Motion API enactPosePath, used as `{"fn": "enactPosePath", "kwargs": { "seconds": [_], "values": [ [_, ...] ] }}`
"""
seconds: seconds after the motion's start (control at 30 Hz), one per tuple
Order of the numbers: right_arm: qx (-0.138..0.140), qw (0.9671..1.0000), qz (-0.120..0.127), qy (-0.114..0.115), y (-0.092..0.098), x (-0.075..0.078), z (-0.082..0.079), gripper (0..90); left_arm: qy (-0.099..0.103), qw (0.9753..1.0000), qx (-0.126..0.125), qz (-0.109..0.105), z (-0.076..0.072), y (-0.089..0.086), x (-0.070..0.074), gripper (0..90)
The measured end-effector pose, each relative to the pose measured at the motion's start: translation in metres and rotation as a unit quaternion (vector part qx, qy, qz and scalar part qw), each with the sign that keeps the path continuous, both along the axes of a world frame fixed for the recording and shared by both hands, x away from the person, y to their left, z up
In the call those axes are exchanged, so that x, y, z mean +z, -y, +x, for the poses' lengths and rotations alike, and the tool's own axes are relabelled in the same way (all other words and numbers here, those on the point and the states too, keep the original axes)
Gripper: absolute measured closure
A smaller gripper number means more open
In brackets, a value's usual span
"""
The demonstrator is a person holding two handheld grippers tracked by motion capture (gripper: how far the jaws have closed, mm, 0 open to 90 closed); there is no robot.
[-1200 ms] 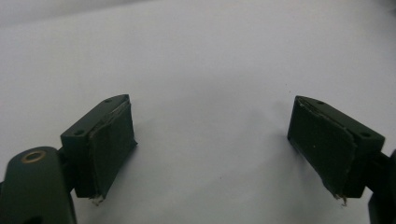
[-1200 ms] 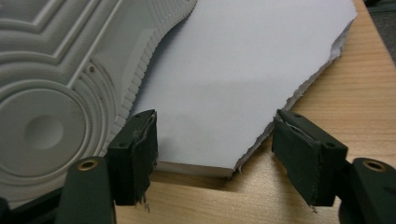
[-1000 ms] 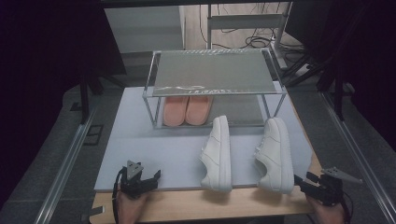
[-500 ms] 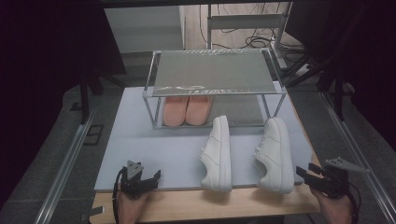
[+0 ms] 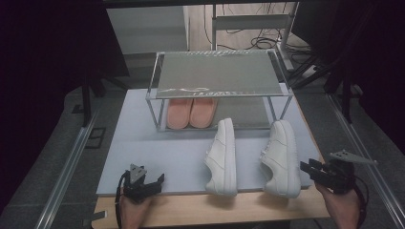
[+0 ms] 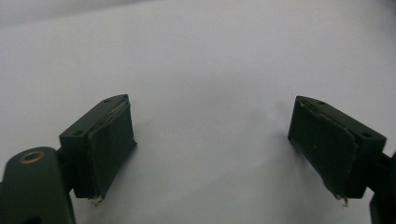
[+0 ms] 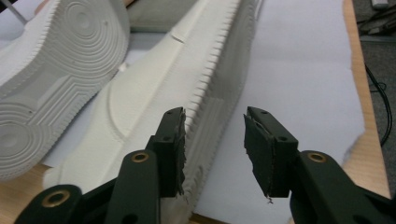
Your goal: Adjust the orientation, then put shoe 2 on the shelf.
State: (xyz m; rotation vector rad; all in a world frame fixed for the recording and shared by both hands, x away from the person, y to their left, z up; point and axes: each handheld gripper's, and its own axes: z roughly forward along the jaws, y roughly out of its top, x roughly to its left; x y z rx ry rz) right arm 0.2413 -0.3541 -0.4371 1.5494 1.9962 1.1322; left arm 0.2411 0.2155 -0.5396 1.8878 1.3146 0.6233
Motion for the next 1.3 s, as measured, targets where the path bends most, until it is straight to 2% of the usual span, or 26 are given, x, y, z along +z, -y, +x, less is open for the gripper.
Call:
{"fn": "enactPosePath", "kwargs": {
  "seconds": [0.2, 0.37, 0.6, 0.87, 1.3],
  "values": [
    [0.017, 0.9998, -0.01, 0.004, -0.012, 0.006, 0.003, 62.2, 0.0, 1.0, 0.001, 0.0, 0.0, 0.0, 0.0, 13.9],
    [0.028, 0.9993, -0.021, 0.011, -0.021, 0.008, 0.006, 70.8, 0.0, 1.0, 0.001, 0.0, 0.0, 0.0, 0.0, 13.9],
    [0.038, 0.9987, -0.032, 0.006, -0.03, 0.003, 0.009, 83.3, 0.0, 1.0, 0.001, 0.0, 0.0, 0.0, 0.0, 13.9],
    [0.035, 0.9988, -0.033, 0.012, -0.025, 0.001, 0.009, 87.1, 0.0, 1.0, 0.001, 0.0, 0.0, 0.0, 0.0, 13.9],
    [0.006, 0.9995, -0.027, 0.013, -0.007, -0.001, 0.003, 89.4, 0.0, 1.0, 0.001, 0.0, 0.0, 0.0, 0.0, 13.9]
  ]
}}
